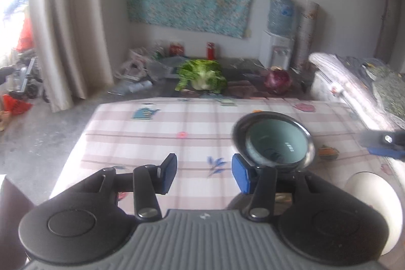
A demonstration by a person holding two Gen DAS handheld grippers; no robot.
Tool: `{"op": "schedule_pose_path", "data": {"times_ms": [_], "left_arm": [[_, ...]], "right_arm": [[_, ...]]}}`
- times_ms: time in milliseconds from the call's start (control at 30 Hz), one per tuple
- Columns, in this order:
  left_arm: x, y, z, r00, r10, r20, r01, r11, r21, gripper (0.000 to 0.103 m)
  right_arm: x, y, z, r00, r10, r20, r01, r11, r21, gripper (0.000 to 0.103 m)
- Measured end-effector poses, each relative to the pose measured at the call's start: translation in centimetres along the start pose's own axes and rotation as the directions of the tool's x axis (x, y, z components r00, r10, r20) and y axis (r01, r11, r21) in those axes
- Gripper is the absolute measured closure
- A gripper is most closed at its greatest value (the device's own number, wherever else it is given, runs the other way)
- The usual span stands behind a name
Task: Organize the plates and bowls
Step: 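Move both tools to a large steel basin and grip its rim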
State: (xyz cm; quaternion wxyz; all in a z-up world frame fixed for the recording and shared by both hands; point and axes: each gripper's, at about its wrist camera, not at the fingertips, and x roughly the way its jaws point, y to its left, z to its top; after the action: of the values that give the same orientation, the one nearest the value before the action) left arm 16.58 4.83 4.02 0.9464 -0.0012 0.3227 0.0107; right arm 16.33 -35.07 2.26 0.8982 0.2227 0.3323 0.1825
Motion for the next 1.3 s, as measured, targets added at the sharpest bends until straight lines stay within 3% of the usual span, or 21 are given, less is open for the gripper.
{"op": "schedule_pose_path", "data": {"times_ms": [167,400,700,933,1200,1300], "left_arm": [[-3.8,4.1,-4.0,0.989,0.124,0.082,-0.123,0.992,-0.021,0.054],[-7.1,10.4,-9.5,0.977,0.207,0.04,-0.196,0.962,-0.188,0.053],[-8.9,14.7,-14.2,0.995,0.083,-0.048,-0.094,0.935,-0.342,0.05],[-7.7,14.6,-15.6,0.993,0.064,-0.097,-0.093,0.94,-0.327,0.05],[-4.7,15.2,-15.9,0.982,0.042,-0.185,-0.104,0.935,-0.34,0.053],[-4.0,15.3,-16.1,0.976,0.044,-0.215,-0.116,0.935,-0.335,0.06]], "right_arm": [[-2.4,2.3,-4.2,1.0,0.025,-0.018,-0.025,0.999,-0.03,0.039],[-3.4,6.8,-10.1,0.996,0.057,-0.069,-0.064,0.993,-0.103,0.038],[-3.0,10.4,-16.2,0.986,0.075,-0.148,-0.095,0.987,-0.13,0.038],[-1.1,12.2,-18.7,0.973,0.111,-0.204,-0.136,0.984,-0.116,0.041],[3.0,14.8,-19.5,0.961,0.096,-0.261,-0.135,0.982,-0.135,0.053],[4.5,15.0,-19.4,0.96,0.084,-0.266,-0.12,0.985,-0.122,0.06]]}}
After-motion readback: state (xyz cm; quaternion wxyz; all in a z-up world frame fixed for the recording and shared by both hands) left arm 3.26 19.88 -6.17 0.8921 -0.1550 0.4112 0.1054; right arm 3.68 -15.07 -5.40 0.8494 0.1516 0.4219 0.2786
